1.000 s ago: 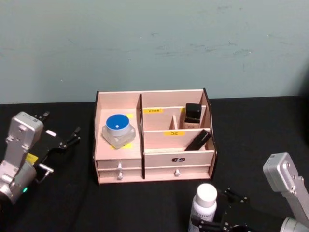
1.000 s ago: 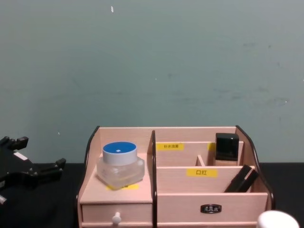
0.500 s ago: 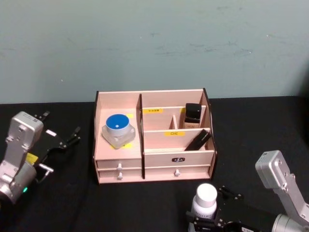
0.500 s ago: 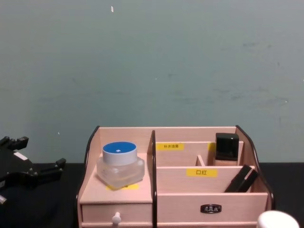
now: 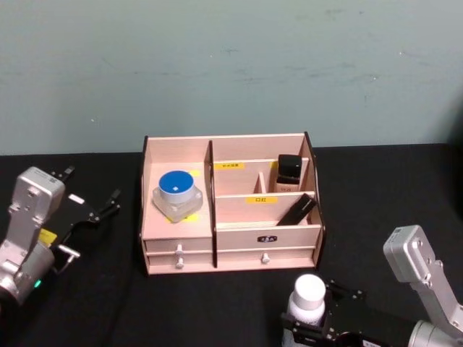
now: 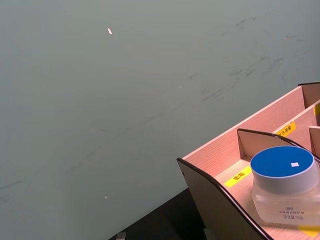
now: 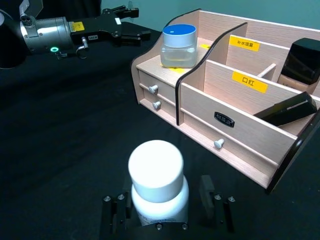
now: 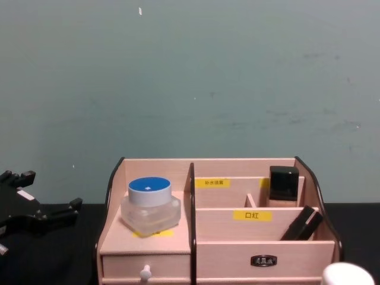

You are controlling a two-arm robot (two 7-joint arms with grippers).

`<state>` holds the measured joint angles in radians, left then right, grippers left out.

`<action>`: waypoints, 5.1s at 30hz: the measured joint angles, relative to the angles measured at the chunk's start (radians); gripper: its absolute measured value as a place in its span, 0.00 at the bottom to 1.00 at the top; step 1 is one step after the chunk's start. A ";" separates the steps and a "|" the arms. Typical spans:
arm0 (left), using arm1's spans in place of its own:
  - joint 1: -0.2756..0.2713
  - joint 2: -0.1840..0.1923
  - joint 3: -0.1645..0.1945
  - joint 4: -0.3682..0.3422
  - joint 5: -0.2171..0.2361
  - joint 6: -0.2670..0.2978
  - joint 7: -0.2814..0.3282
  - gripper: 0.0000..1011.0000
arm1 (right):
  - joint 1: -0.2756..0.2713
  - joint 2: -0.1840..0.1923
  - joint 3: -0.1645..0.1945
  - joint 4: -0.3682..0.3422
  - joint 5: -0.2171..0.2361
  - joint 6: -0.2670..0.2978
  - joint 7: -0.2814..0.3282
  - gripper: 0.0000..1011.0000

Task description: Pick up the facial cleanser and watermelon frost from the table and place them into the tiered storage box.

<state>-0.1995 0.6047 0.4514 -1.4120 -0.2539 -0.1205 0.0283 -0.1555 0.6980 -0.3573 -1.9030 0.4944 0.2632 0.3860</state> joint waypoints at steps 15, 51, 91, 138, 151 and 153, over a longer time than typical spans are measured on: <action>0.000 0.000 0.000 0.000 0.000 0.000 0.000 0.99 | -0.001 0.001 0.001 -0.002 0.002 0.000 0.000 0.59; 0.000 0.000 0.000 0.000 0.000 0.000 0.000 0.99 | 0.286 -0.096 -0.031 0.064 -0.051 0.001 0.020 0.59; 0.000 0.000 0.000 0.000 0.000 0.000 0.000 0.99 | 0.730 -0.331 -0.192 0.595 -0.145 -0.115 0.157 0.59; 0.000 0.000 0.000 0.000 0.000 0.000 0.000 0.99 | 0.779 -0.396 -0.209 0.780 -0.157 -0.133 0.190 0.59; 0.000 0.000 0.000 0.000 0.000 0.000 0.000 0.99 | 0.779 -0.395 -0.208 0.778 -0.157 -0.133 0.189 0.85; 0.000 0.000 0.000 0.000 0.000 0.000 0.000 0.99 | 0.776 -0.394 -0.205 0.777 -0.154 -0.136 0.189 0.90</action>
<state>-0.1996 0.6047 0.4514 -1.4120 -0.2539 -0.1205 0.0283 0.6204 0.3038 -0.5622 -1.1265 0.3408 0.1274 0.5753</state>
